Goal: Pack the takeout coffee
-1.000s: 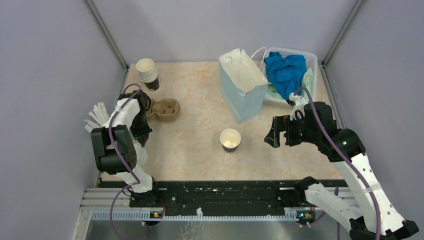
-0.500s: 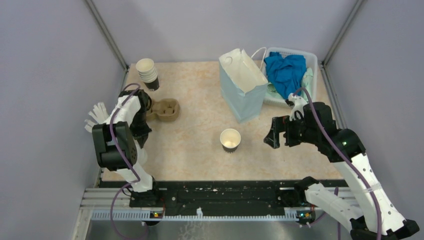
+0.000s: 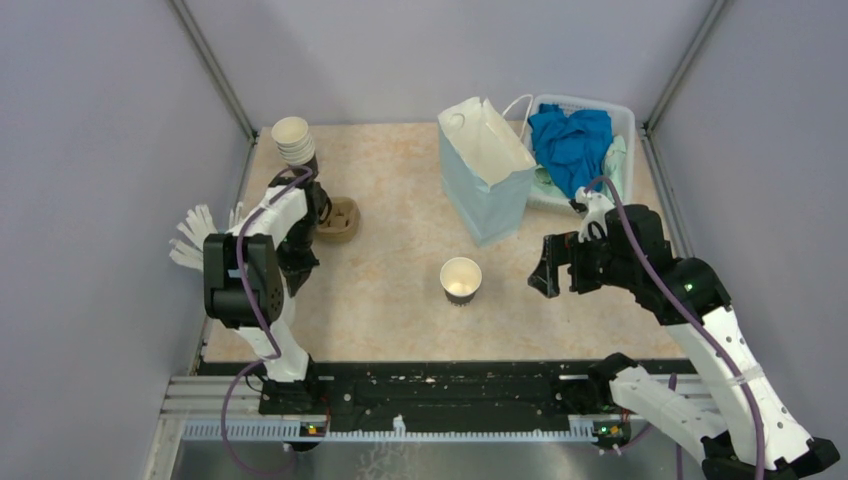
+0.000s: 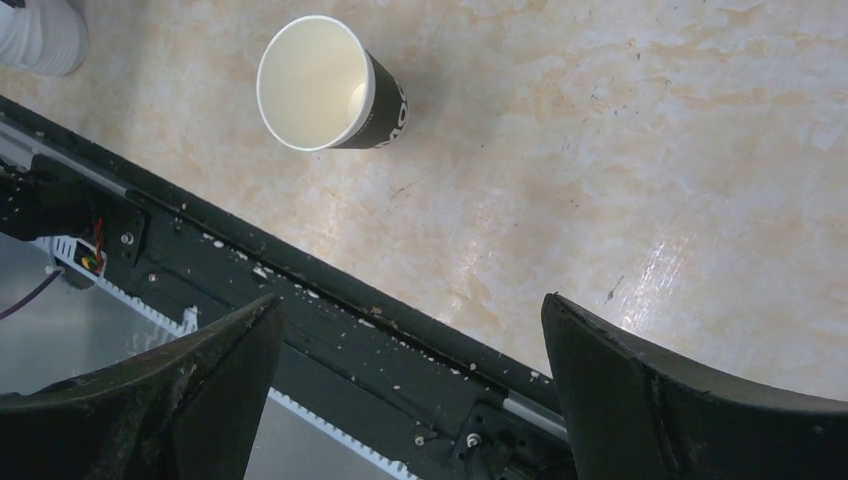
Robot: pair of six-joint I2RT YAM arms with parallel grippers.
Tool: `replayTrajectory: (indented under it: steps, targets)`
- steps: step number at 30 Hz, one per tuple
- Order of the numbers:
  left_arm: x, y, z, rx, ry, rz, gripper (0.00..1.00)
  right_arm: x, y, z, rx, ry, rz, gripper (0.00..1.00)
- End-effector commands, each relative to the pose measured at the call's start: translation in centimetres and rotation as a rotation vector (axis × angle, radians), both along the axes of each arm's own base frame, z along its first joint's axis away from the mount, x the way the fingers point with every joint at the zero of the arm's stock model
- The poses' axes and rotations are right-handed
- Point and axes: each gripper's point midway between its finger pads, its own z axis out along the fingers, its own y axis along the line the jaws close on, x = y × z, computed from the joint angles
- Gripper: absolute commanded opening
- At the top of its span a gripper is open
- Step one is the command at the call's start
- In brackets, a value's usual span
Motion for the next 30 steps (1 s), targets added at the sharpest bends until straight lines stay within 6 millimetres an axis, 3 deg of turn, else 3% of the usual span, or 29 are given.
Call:
replayTrajectory:
  steps: [1,17,23,27,30]
  targets:
    - [-1.1,0.6,0.2,0.063,0.035,0.029,0.0,0.4,0.0,0.5,-0.008,-0.044,0.008,0.99]
    - [0.1,1.4,0.8,0.066,0.013,0.022,0.0,0.1,0.2,0.5,-0.008,-0.047,0.023,0.99]
    - [0.2,1.2,0.8,0.042,0.001,0.012,0.22,-0.1,0.4,0.5,-0.007,-0.051,0.035,0.99]
    - [0.1,1.2,0.9,0.039,-0.005,0.011,0.19,-0.2,0.4,0.6,-0.007,-0.054,0.04,0.99]
    - [0.0,1.2,0.8,0.04,-0.003,0.015,0.27,-0.3,0.3,0.6,-0.008,-0.058,0.039,0.99]
